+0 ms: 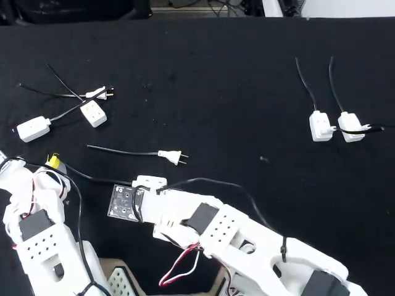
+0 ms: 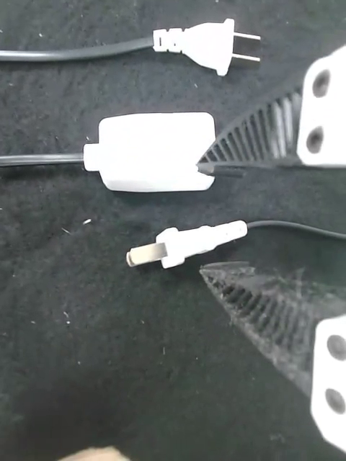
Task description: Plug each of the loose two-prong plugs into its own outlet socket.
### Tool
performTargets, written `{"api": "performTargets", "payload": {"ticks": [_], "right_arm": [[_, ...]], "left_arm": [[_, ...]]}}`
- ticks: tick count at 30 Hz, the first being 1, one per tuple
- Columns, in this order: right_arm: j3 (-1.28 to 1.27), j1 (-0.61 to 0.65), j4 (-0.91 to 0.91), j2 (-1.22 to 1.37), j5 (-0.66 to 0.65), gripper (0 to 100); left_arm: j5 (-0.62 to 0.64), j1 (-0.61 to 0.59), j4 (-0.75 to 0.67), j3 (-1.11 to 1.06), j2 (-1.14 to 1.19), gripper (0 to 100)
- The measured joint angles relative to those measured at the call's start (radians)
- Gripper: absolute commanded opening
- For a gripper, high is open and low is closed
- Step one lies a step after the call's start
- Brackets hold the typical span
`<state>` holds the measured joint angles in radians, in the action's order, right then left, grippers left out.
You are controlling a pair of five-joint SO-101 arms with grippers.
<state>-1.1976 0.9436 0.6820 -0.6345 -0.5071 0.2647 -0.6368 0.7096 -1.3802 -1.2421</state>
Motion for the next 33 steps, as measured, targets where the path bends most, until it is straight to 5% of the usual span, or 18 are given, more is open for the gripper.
{"api": "performTargets", "payload": {"ticks": [20, 24, 33], "right_arm": [[0.110, 0.000, -0.095, 0.327, 0.000, 18.9], [0.110, 0.000, -0.112, 0.347, 0.000, 1.8], [0.124, -0.006, -0.074, 0.327, -0.002, 1.0]], "left_arm": [[0.000, 0.000, 0.000, 0.000, 0.000, 22], [0.000, 0.000, 0.000, 0.000, 0.000, 22], [0.000, 0.000, 0.000, 0.000, 0.000, 22]]}}
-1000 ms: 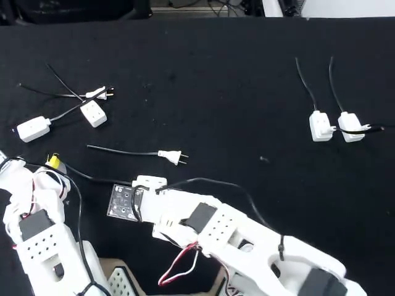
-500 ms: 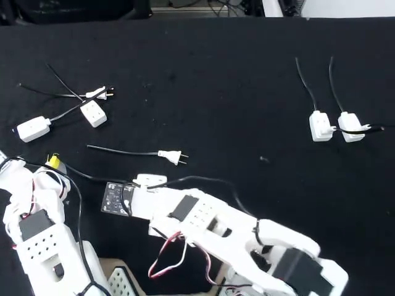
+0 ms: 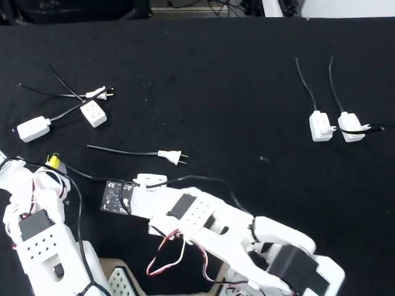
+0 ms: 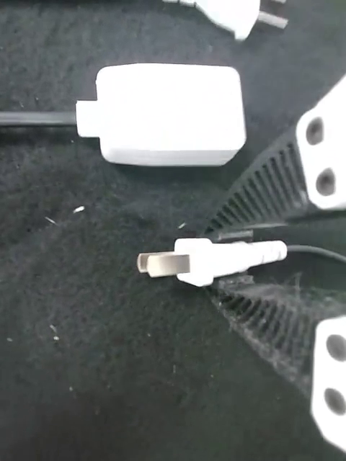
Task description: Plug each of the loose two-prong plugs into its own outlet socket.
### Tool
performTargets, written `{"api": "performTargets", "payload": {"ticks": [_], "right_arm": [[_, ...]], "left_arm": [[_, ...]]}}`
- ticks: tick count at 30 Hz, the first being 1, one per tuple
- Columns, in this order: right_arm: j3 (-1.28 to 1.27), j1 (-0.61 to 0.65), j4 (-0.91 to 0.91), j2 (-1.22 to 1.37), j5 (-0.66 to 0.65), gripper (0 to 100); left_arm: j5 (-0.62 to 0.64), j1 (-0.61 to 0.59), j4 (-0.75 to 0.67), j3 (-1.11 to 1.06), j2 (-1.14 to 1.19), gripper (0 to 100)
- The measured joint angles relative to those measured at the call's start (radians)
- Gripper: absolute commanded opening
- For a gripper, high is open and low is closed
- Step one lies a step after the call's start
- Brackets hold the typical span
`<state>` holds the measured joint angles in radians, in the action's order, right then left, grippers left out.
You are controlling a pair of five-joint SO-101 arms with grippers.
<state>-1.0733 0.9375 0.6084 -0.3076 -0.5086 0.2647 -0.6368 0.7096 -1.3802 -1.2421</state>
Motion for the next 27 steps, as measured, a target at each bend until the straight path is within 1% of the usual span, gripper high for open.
{"api": "performTargets", "payload": {"ticks": [5, 7, 9, 12, 14, 17, 21, 27], "right_arm": [[0.043, -0.008, 0.193, -0.201, 0.000, 1.1], [0.044, -0.008, 0.235, -0.298, 0.000, 1.1], [0.044, -0.023, 0.235, -0.379, 0.000, 1.1], [0.044, -0.049, 0.175, -0.413, 0.000, 1.1], [0.029, -0.074, 0.097, -0.414, 0.008, 1.1], [-0.012, -0.112, -0.003, -0.400, 0.104, 1.1], [-0.058, -0.149, -0.089, -0.397, 0.238, 1.1], [-0.112, -0.146, -0.160, -0.388, 0.295, 1.1]], "left_arm": [[0.000, 0.000, 0.000, 0.000, 0.000, 22], [0.000, 0.000, 0.000, 0.000, 0.000, 22], [0.000, 0.000, 0.000, 0.000, 0.000, 23], [-0.012, 0.054, 0.000, 0.000, 0.000, 22], [-0.061, 0.124, 0.000, 0.000, 0.000, 22], [-0.118, 0.233, 0.000, 0.000, 0.000, 22], [-0.132, 0.356, 0.000, 0.000, 0.000, 22], [-0.132, 0.483, 0.000, 0.000, 0.000, 22]]}}
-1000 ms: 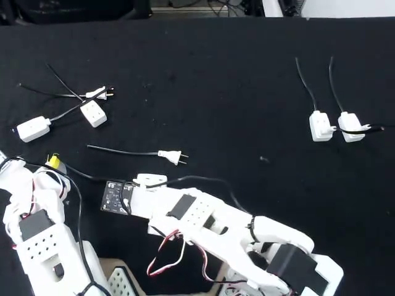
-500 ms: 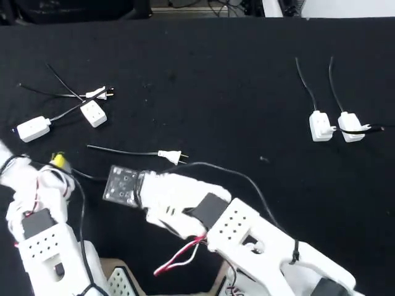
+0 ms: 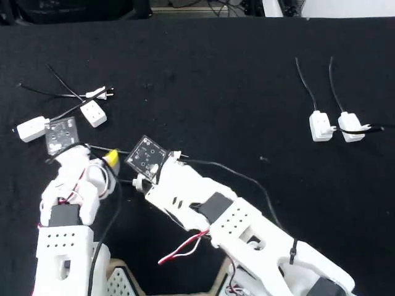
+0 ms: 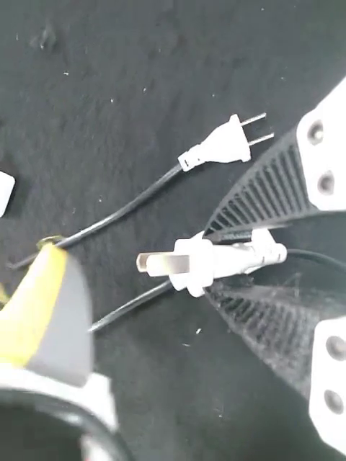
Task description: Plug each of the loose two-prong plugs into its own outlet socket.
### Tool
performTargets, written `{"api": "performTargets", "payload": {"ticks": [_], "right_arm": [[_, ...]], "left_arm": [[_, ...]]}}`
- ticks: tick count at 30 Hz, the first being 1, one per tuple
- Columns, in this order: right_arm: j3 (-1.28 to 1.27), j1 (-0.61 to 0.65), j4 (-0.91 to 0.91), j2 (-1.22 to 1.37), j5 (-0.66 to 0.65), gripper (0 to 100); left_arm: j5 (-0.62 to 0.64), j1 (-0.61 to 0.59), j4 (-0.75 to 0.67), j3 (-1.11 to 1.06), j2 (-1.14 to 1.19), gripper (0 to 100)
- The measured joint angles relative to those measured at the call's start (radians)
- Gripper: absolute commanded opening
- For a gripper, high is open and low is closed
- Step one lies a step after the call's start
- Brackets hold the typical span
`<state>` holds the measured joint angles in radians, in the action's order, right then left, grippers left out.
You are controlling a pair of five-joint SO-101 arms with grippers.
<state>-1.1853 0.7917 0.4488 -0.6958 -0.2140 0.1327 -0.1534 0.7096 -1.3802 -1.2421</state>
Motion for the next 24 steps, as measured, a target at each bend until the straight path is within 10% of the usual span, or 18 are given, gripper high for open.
{"api": "performTargets", "payload": {"ticks": [24], "right_arm": [[-0.015, 0.066, -0.008, 0.000, 0.006, 1.1]], "left_arm": [[-0.008, 0.178, -0.032, 0.000, 0.000, 23]]}}
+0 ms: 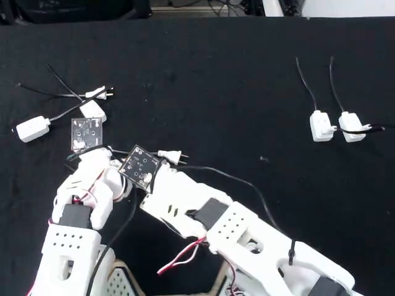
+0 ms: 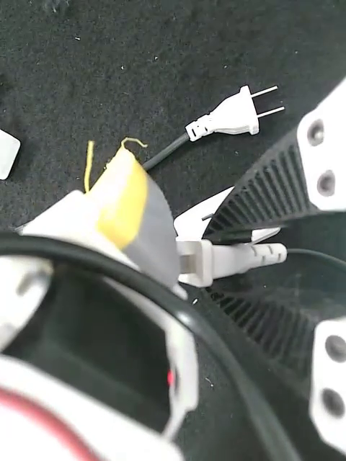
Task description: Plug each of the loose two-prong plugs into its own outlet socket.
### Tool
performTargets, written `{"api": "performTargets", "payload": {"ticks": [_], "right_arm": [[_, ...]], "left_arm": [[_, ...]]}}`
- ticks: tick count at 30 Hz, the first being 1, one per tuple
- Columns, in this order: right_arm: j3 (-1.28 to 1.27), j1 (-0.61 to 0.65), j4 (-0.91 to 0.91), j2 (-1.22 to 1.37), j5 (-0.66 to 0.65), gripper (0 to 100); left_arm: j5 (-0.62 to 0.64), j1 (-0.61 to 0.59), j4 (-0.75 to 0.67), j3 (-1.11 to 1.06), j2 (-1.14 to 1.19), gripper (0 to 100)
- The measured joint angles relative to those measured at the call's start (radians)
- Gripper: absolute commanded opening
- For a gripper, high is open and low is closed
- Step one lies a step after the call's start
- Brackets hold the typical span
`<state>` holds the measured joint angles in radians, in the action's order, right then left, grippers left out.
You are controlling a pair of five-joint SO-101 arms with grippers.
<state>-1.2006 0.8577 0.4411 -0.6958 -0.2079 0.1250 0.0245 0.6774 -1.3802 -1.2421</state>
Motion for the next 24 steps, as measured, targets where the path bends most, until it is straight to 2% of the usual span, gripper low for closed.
{"api": "performTargets", "payload": {"ticks": [8, 17, 24], "right_arm": [[-0.003, -0.003, 0.011, 0.000, 0.035, 1.1], [-0.003, -0.003, 0.025, -0.002, 0.057, 1.1], [-0.028, -0.005, 0.124, -0.176, 0.057, 1.1]], "left_arm": [[-0.074, 0.003, -0.032, -0.064, -0.009, 22], [-0.084, 0.003, -0.031, -0.068, -0.009, 22], [-0.084, 0.003, -0.034, -0.068, -0.009, 22]]}}
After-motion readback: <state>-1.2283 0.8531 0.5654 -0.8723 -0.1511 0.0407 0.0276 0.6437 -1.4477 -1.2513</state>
